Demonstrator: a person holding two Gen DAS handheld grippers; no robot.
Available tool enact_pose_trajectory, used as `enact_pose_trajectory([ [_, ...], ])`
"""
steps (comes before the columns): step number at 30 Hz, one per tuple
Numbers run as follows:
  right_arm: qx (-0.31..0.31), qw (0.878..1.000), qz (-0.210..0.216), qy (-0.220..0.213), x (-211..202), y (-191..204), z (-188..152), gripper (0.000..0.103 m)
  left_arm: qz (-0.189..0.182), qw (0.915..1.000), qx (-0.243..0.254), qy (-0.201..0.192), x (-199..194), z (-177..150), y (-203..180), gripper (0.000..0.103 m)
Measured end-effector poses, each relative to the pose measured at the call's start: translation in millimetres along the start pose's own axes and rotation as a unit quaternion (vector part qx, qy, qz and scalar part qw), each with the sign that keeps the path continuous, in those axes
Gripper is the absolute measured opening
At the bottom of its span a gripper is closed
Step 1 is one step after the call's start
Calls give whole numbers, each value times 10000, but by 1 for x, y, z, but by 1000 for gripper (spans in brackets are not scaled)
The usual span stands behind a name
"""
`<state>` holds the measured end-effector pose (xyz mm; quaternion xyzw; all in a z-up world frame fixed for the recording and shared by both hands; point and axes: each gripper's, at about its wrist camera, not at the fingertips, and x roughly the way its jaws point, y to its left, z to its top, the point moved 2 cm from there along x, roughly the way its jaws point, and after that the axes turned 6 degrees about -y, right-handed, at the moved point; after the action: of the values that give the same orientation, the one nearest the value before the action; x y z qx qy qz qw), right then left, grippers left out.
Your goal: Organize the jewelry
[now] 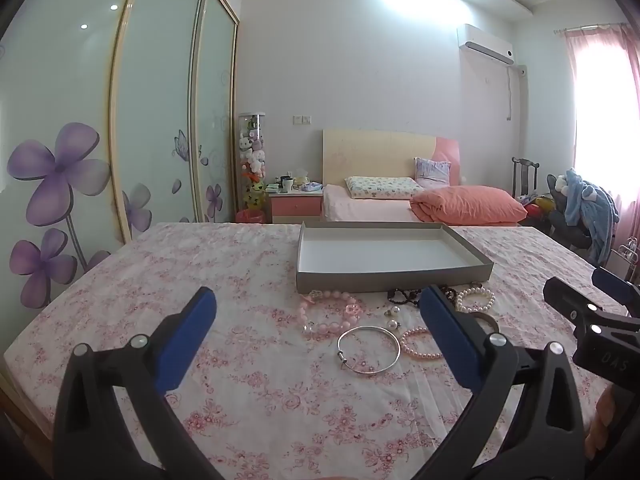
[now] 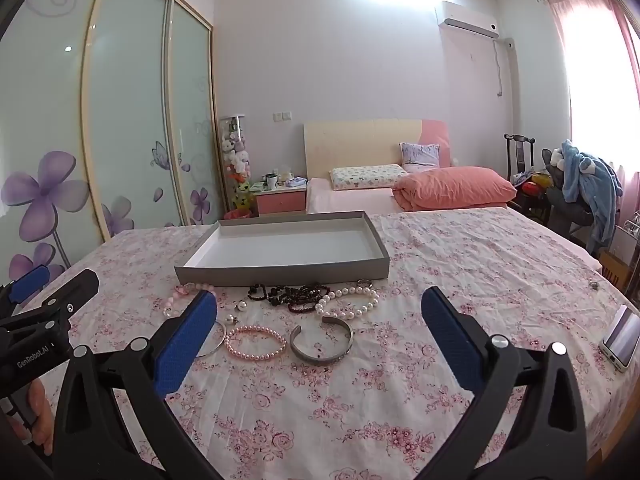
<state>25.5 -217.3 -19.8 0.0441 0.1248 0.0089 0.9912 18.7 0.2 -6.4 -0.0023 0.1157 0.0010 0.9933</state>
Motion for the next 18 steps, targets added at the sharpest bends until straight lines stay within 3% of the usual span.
enact_pose_trajectory([
  [18,22,10000,10,40,3,-3,-2,101,0,10000,-3,15,0,0,0,99],
])
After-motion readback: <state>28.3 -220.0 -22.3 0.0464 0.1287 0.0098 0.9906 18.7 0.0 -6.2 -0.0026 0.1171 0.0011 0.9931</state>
